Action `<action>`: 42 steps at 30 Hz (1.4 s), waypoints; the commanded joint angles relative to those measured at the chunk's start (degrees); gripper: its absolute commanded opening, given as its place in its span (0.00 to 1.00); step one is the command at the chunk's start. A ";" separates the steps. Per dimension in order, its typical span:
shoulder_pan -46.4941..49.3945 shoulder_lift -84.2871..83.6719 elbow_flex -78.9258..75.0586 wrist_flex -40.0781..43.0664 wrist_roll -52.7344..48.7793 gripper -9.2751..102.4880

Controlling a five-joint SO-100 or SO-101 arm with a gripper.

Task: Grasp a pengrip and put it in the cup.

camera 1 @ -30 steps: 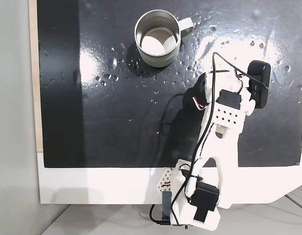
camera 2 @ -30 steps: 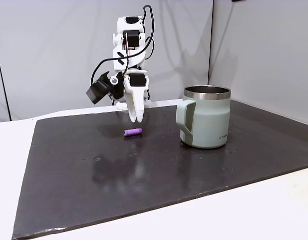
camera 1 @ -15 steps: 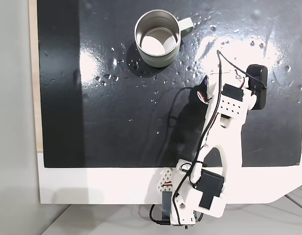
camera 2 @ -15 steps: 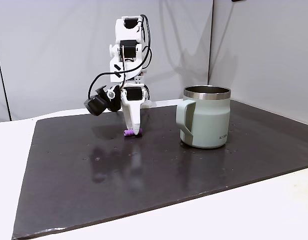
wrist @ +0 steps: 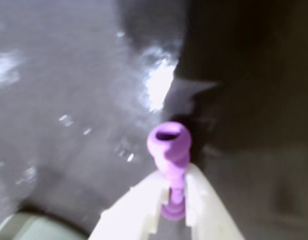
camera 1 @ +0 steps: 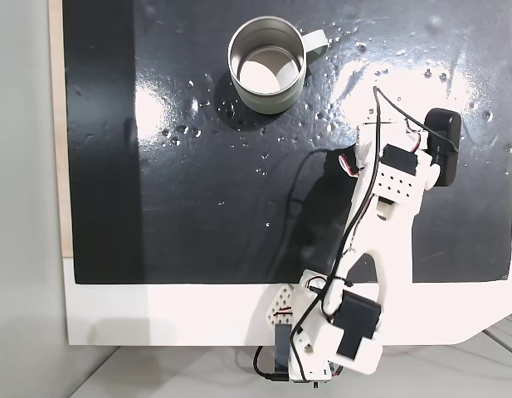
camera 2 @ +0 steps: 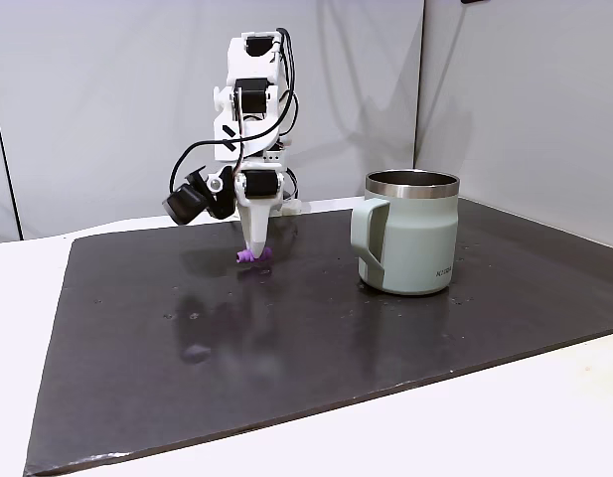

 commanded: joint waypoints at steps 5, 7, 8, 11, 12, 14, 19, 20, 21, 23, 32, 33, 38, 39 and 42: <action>-11.87 14.50 -9.58 13.01 7.91 0.08; -15.91 16.70 -12.39 16.70 10.81 0.08; -18.02 17.67 -13.54 18.11 12.13 0.08; -23.38 19.78 -16.52 20.65 16.17 0.08; -24.70 20.21 -17.58 21.27 17.40 0.08; -26.81 20.92 -20.13 21.97 19.86 0.08; -28.92 19.25 -28.92 21.97 24.43 0.08; -28.92 18.02 -31.03 21.97 25.14 0.08; -28.92 16.52 -33.31 21.97 25.66 0.08; -28.83 13.27 -37.35 21.97 26.81 0.08; -29.44 0.62 -48.69 21.88 32.08 0.08; -29.79 -0.26 -49.39 21.88 32.43 0.08; -31.46 -3.16 -51.94 21.88 33.75 0.08; -31.73 -3.25 -51.94 21.88 33.84 0.08; -32.17 -3.25 -51.94 22.94 33.84 0.15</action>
